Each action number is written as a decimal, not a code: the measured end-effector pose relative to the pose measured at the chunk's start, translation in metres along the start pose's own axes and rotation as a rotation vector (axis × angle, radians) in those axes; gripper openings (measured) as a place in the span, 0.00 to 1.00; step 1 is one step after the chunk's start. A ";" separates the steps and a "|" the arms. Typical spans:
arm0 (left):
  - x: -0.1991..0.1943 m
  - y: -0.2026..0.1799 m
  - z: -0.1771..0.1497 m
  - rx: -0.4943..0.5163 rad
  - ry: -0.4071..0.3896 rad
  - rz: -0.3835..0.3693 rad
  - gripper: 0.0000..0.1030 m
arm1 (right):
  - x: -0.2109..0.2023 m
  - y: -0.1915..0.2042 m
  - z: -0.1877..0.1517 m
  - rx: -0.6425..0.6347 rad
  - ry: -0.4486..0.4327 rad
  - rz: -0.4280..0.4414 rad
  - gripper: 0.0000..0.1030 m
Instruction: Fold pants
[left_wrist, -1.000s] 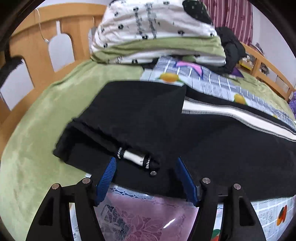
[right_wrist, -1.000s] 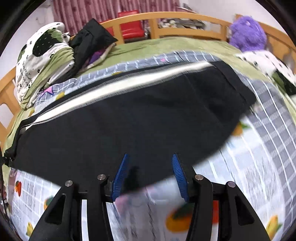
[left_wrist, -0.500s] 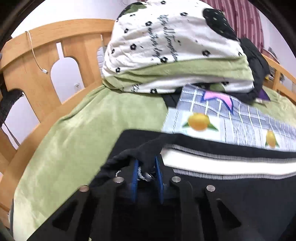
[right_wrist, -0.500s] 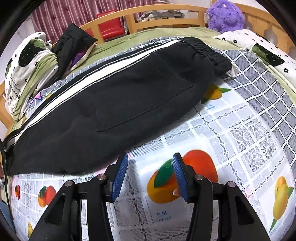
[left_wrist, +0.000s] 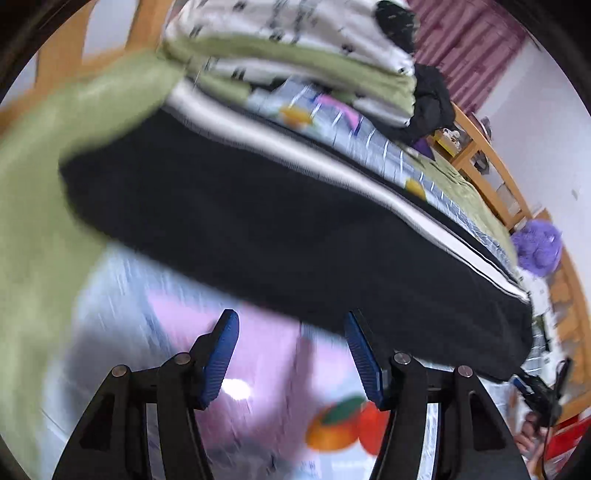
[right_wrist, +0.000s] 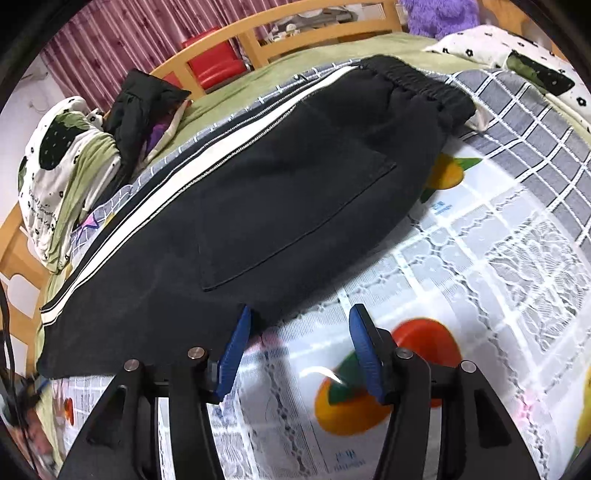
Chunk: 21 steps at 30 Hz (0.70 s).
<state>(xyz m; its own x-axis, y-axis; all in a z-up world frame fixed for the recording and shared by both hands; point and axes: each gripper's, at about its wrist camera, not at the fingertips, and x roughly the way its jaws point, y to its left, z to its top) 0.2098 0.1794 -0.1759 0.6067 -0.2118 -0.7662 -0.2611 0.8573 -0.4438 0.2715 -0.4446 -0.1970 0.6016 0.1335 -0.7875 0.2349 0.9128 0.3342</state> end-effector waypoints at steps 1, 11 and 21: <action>0.004 0.004 -0.005 -0.024 0.001 -0.018 0.56 | 0.001 0.001 0.004 0.006 -0.001 0.015 0.53; 0.035 0.023 0.023 -0.263 -0.087 -0.145 0.54 | 0.042 0.003 0.048 0.087 0.018 0.047 0.53; 0.032 0.009 0.034 -0.190 -0.100 -0.099 0.11 | 0.035 0.001 0.062 0.156 -0.056 -0.008 0.07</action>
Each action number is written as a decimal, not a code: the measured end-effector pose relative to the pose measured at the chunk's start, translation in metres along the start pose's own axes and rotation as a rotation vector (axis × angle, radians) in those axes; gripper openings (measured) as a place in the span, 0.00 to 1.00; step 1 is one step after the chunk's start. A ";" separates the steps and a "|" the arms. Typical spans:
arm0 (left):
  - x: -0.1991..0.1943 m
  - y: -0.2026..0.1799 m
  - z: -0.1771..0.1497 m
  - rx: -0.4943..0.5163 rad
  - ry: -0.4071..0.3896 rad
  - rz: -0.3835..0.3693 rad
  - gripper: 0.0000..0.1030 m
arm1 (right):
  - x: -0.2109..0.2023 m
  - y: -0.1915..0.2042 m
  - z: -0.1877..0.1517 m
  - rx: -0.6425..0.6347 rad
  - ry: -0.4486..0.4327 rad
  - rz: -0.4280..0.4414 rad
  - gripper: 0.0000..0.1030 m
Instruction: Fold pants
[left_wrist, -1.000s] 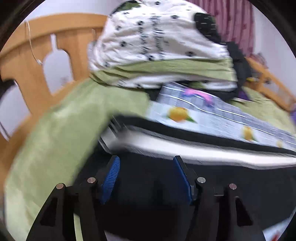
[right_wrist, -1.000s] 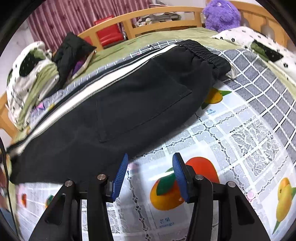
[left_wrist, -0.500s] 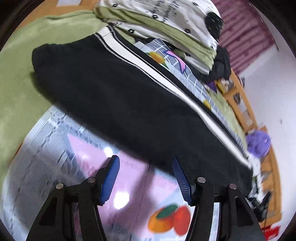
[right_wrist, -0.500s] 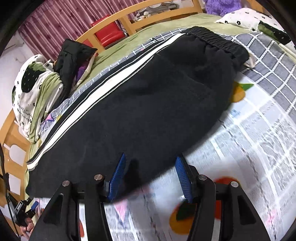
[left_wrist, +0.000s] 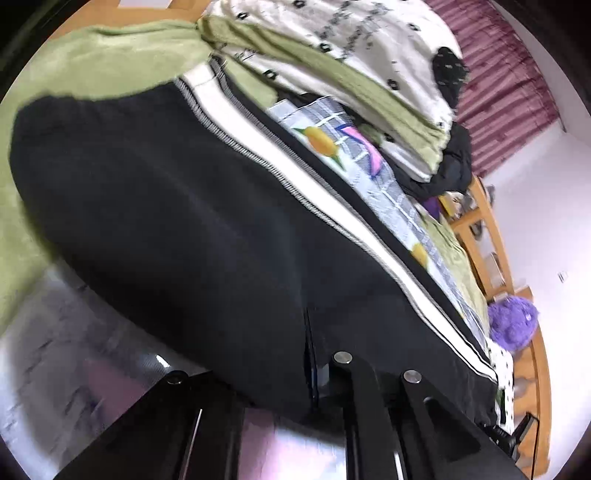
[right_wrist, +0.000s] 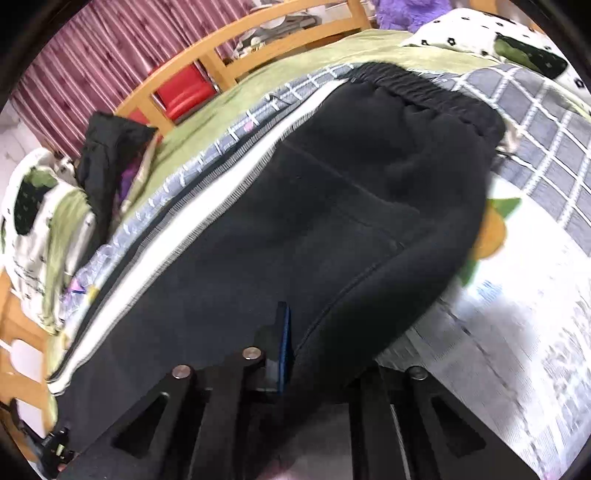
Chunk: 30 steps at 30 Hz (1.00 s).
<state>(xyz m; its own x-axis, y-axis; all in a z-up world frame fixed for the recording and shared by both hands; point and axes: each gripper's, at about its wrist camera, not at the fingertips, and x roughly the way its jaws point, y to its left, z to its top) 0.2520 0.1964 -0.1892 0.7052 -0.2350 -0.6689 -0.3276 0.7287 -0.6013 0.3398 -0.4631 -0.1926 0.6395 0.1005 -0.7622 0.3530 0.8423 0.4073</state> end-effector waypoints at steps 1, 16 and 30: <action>-0.010 -0.002 -0.005 0.023 0.009 0.002 0.11 | -0.007 -0.002 -0.002 0.001 -0.001 0.001 0.07; -0.104 -0.001 -0.129 0.165 0.191 0.061 0.15 | -0.161 -0.122 -0.111 -0.078 0.049 -0.079 0.12; -0.175 -0.006 -0.133 0.260 0.054 0.293 0.57 | -0.158 -0.216 -0.050 0.157 -0.100 -0.130 0.52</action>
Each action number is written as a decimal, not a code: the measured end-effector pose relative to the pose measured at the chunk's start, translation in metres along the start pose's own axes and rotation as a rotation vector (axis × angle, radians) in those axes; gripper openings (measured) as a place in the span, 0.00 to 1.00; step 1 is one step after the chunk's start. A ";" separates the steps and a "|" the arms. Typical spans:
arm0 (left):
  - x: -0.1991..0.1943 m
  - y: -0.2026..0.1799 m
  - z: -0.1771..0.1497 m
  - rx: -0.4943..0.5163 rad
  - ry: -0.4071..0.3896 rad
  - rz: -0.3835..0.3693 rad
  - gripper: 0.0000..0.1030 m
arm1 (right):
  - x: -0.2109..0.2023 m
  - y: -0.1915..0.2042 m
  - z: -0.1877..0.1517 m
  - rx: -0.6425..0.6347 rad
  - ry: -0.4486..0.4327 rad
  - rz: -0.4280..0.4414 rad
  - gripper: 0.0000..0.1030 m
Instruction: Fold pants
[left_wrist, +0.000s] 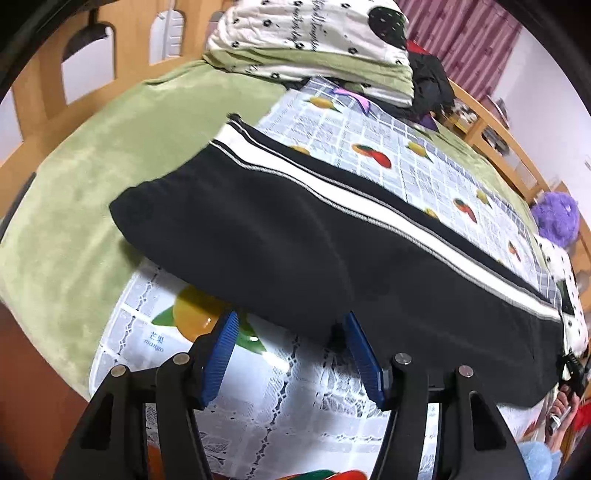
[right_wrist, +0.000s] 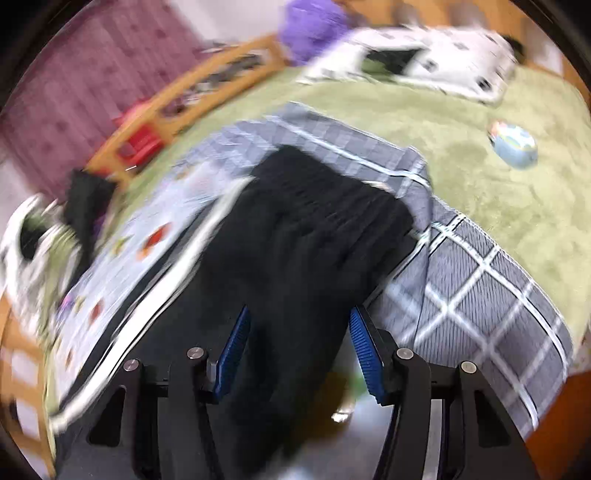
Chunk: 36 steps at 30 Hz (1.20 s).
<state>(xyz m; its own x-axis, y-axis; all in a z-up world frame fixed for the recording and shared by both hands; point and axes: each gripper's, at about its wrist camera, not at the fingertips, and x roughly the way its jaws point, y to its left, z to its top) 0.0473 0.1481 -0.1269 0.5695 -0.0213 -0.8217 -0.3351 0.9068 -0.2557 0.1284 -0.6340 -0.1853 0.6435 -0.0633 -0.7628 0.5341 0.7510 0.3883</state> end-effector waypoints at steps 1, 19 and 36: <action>0.000 0.001 0.004 -0.023 -0.003 -0.011 0.57 | 0.009 -0.003 0.004 0.032 0.016 0.006 0.48; 0.043 -0.060 0.063 0.169 -0.060 0.039 0.62 | -0.043 -0.010 0.019 -0.228 -0.075 -0.200 0.47; 0.144 -0.003 0.166 0.101 -0.044 0.132 0.23 | 0.004 0.259 -0.057 -0.808 -0.027 0.021 0.47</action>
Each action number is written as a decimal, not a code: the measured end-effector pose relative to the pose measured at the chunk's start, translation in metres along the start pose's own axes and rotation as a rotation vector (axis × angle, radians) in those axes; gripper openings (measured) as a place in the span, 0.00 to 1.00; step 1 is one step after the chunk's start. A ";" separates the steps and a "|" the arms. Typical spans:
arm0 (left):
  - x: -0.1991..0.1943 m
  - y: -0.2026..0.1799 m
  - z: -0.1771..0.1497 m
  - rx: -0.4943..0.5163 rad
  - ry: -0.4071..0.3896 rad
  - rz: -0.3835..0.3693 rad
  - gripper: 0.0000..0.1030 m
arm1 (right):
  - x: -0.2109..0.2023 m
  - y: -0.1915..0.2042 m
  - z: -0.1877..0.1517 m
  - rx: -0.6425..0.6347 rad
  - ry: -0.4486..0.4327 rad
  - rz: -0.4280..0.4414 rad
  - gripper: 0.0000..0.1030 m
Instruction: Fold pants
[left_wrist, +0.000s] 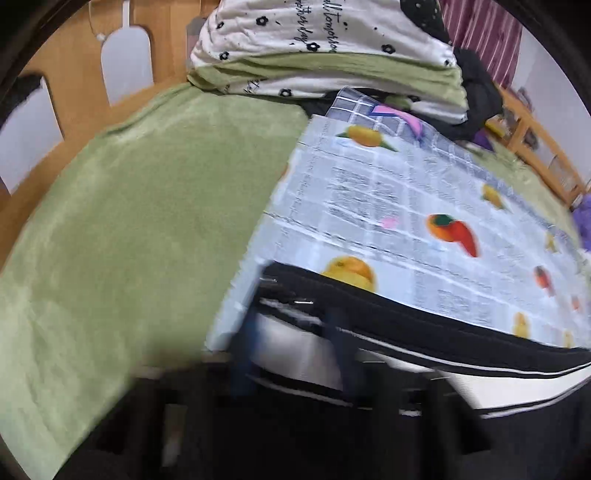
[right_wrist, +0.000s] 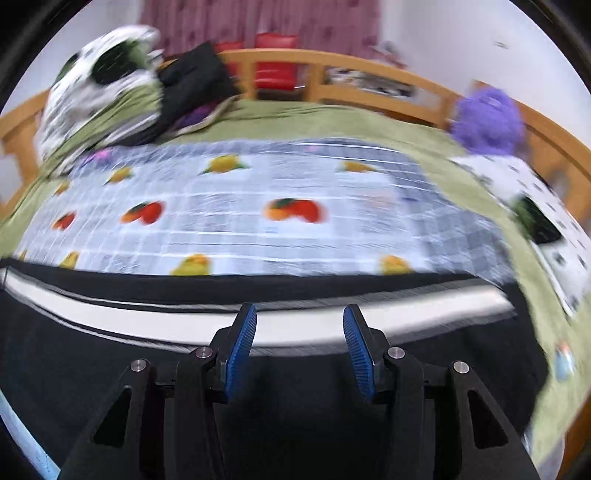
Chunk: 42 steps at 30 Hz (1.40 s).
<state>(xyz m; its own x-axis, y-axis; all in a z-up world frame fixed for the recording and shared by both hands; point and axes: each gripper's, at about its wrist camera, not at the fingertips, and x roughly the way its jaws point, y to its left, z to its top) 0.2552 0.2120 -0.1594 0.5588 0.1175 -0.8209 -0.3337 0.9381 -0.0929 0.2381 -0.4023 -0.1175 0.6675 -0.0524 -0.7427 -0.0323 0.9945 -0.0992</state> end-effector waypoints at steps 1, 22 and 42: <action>-0.004 0.005 0.002 -0.018 -0.026 -0.050 0.21 | 0.009 0.010 0.005 -0.029 0.007 0.019 0.47; -0.018 0.029 -0.002 -0.105 -0.060 -0.205 0.21 | 0.088 0.101 0.006 -0.395 0.168 0.234 0.10; -0.021 -0.001 -0.003 0.000 -0.070 -0.011 0.30 | 0.082 0.089 0.020 -0.203 0.078 0.159 0.11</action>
<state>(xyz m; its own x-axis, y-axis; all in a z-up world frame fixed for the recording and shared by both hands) 0.2417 0.2078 -0.1433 0.6139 0.1296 -0.7787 -0.3275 0.9394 -0.1018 0.3045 -0.3164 -0.1737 0.5827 0.0883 -0.8078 -0.2858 0.9528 -0.1020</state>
